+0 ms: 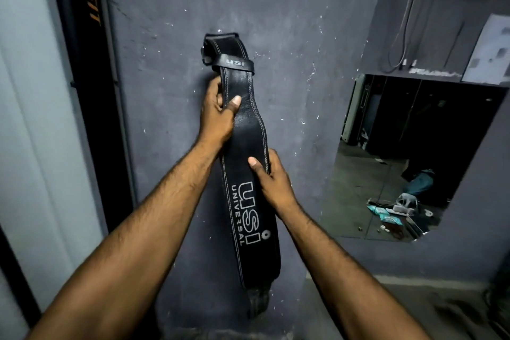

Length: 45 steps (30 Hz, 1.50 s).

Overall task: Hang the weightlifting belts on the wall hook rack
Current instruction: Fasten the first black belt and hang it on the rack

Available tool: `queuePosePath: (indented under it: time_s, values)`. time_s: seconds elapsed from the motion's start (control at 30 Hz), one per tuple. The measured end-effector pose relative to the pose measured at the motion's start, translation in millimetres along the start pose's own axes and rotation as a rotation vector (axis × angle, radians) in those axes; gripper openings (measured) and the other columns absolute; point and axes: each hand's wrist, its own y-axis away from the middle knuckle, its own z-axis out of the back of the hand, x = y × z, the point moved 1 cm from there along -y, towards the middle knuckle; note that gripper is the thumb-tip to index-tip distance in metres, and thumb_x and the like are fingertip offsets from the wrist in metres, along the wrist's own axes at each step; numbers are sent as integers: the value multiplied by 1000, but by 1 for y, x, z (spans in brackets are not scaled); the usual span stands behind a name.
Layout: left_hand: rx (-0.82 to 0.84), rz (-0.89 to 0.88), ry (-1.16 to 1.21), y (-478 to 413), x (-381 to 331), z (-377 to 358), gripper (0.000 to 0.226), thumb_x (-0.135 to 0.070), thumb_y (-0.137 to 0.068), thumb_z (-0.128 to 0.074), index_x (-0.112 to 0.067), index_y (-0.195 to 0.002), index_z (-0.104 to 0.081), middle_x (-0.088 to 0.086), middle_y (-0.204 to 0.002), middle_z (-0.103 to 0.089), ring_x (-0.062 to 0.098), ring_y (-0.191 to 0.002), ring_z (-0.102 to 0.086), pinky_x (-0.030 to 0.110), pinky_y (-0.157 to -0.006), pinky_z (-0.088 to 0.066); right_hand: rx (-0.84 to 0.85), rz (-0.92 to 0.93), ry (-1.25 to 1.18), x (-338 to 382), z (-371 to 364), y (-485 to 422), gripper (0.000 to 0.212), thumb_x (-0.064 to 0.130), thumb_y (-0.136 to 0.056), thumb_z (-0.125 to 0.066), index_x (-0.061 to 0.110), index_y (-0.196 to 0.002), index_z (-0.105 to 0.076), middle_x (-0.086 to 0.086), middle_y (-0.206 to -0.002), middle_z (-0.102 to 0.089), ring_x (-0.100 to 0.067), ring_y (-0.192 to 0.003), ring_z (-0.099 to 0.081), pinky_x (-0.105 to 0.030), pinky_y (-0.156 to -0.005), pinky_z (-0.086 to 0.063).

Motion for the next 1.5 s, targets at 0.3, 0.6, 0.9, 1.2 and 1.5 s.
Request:
queuePosePath:
  time_s: [0.3, 0.6, 0.9, 1.2, 1.5]
  values:
    - [-9, -11, 10, -7, -2, -4, 56, -5, -83, -60, -5, -138, -48, 18, -127, -67, 33, -115, -67, 51, -104, -50, 5, -56, -6, -25, -2, 15, 26, 36, -94, -65, 28, -118, -58, 6, -106, -74, -10, -97, -72, -41, -92, -58]
    - [-89, -23, 83, -13, 4, -10, 68, -17, -77, -66, -7, -142, -48, 15, -137, -61, 29, -124, -61, 51, -111, -45, 52, -65, 31, -34, 18, 26, 38, 23, -95, -64, 24, -132, -53, 4, -114, -73, -8, -99, -72, -27, -84, -58]
    - [-139, -55, 69, -13, -2, -2, 63, -13, -80, -68, -2, -140, -50, 17, -136, -62, 33, -122, -62, 51, -110, -46, 48, -78, 78, -54, 25, 57, 42, 21, -95, -64, 24, -135, -53, 7, -117, -71, -5, -106, -69, -28, -93, -54]
    - [-55, -47, 118, -20, -12, 9, 59, -7, -83, -67, 4, -138, -50, 26, -131, -63, 37, -121, -62, 51, -109, -46, 180, -238, -80, -95, 12, 114, 46, 16, -89, -74, 19, -131, -56, 2, -124, -70, -14, -117, -66, -41, -104, -52]
    - [65, -132, 18, 3, -24, -8, 43, -12, -90, -62, -3, -132, -60, 11, -121, -71, 17, -106, -66, 43, -104, -52, -22, 12, -183, 52, 12, -7, 35, 13, -85, -76, 0, -115, -65, -12, -110, -74, -18, -95, -72, -32, -85, -58]
